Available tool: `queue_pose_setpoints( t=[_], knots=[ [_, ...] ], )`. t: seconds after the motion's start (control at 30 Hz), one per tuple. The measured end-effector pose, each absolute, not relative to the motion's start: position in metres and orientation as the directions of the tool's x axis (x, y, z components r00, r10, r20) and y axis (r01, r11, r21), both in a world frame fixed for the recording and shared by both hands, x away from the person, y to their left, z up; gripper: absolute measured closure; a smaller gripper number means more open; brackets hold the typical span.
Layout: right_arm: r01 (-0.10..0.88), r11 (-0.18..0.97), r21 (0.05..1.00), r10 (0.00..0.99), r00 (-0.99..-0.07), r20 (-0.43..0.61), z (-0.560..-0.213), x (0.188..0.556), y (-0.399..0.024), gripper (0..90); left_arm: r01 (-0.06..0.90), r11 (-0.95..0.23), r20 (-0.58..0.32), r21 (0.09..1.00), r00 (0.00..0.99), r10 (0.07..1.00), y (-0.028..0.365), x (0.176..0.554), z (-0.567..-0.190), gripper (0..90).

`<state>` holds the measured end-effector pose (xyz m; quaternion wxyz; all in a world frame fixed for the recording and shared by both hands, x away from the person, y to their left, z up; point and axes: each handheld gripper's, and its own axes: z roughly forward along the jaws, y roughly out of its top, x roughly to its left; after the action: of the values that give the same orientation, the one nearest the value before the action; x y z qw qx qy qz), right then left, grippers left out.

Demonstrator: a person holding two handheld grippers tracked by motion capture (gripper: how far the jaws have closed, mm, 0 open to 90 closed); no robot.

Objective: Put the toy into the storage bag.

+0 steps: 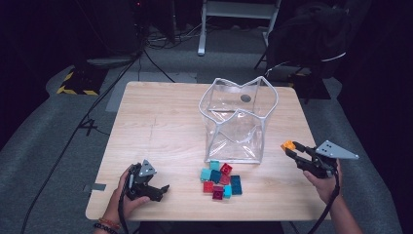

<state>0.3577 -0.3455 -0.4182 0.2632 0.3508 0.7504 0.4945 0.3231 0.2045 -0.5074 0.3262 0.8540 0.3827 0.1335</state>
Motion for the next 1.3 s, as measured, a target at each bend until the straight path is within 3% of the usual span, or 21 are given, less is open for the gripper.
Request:
queue_pose_setpoints(
  t=[1.3],
  knots=[
    [0.145, 0.265, 0.953, 0.792, -0.597, -0.13, -0.315, 0.398, -0.31, 59.7, 0.567, -0.494, -0.021, 0.659, 0.671, 0.741, 0.205, 0.323, -0.507, 0.2]
  ],
)
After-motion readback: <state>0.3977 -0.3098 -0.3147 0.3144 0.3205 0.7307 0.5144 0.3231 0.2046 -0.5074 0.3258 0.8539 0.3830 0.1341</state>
